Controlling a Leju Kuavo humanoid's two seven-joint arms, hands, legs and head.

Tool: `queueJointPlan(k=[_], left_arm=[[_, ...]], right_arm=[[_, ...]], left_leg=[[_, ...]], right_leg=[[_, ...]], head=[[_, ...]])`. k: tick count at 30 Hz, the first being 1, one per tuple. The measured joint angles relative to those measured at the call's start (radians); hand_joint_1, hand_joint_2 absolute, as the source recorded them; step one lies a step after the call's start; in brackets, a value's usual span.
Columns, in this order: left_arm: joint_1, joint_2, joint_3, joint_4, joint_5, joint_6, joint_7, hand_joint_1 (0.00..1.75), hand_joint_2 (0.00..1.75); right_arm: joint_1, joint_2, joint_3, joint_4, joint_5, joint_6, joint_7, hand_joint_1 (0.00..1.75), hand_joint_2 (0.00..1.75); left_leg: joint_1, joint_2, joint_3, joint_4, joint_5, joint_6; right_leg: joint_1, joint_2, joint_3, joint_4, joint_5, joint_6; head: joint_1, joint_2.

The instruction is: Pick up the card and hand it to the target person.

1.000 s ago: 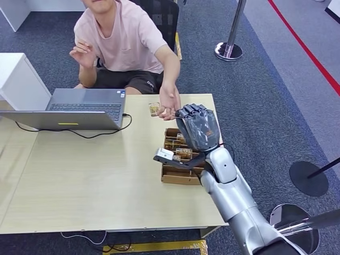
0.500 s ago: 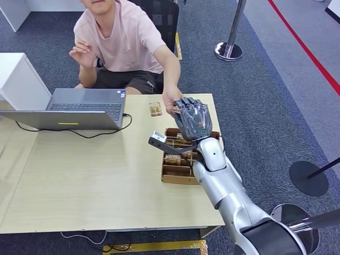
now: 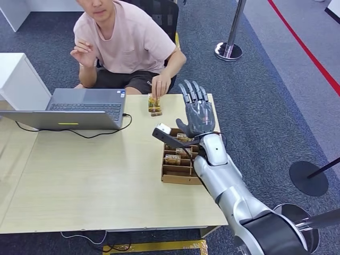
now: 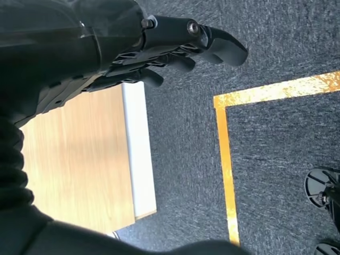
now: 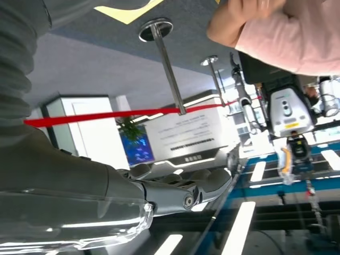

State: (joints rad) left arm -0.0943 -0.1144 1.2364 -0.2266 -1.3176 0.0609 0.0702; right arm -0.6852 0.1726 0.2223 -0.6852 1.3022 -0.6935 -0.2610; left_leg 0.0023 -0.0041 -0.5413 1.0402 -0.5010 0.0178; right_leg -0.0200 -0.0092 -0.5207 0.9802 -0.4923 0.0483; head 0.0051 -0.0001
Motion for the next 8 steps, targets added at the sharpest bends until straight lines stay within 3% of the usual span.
queueJointPlan(k=[8], left_arm=[[0.001,0.001,0.000,0.000,0.013,0.004,0.000,0.00,0.00]], right_arm=[[-0.086,-0.029,-0.056,0.099,-0.327,0.087,-0.049,0.00,1.75]], left_leg=[[0.000,0.000,0.000,0.001,0.000,0.000]], right_leg=[[0.000,0.000,0.000,0.000,0.001,0.000]], head=[[0.000,0.000]])
